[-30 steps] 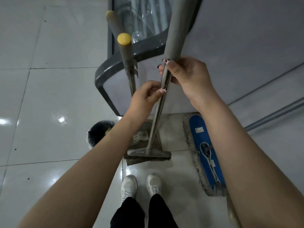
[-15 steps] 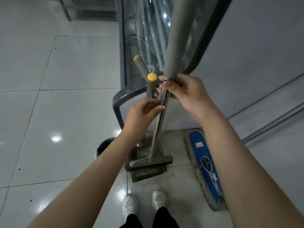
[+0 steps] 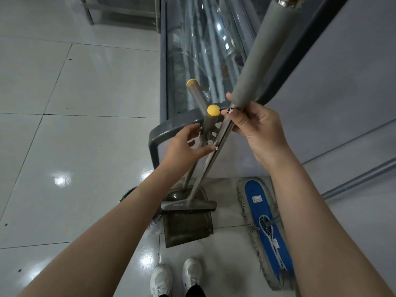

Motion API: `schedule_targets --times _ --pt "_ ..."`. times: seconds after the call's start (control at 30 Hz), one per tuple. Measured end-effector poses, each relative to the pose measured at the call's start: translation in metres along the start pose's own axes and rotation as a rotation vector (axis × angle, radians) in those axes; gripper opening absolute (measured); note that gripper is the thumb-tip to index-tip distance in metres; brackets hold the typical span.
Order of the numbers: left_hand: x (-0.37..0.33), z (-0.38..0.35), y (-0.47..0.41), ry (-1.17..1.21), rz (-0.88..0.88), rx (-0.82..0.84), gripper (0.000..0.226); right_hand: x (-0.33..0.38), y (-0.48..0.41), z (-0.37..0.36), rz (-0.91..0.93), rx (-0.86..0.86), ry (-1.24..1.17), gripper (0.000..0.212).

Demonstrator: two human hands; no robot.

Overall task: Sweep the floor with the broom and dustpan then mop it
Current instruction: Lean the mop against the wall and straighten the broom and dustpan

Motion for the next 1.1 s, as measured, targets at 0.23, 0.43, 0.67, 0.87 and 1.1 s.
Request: schedule_targets --times 0.23,0.43,0.67,0.87,1.1 --pt "0.0 -0.015 -0.023 -0.266 -0.048 0.057 0.074 -0.01 -0.007 0.0 0.061 0.064 0.043 0.023" --pt "-0.008 -0.022 -0.028 -0.418 -0.091 0.018 0.07 -0.014 -0.005 0.008 0.046 0.161 -0.056 0.026" --pt "-0.02 -0.041 -0.026 -0.42 -0.098 0.006 0.064 -0.017 -0.011 0.035 -0.214 0.413 0.164 0.062" --pt "-0.025 -0.057 -0.02 -0.428 -0.078 -0.011 0.062 -0.014 -0.012 0.045 -0.346 0.604 0.517 0.08" --pt "-0.025 -0.056 -0.027 -0.515 -0.056 0.059 0.065 -0.014 -0.018 0.049 -0.318 0.538 0.507 0.075"
Point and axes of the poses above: each hand's wrist, its own y-axis away from the middle knuckle, its own z-axis out of the back of the hand, x = y × z, the point moved 6 cm from there along -y, towards the middle knuckle, and after that the axes turned 9 degrees about x, right-handed, at the moved point
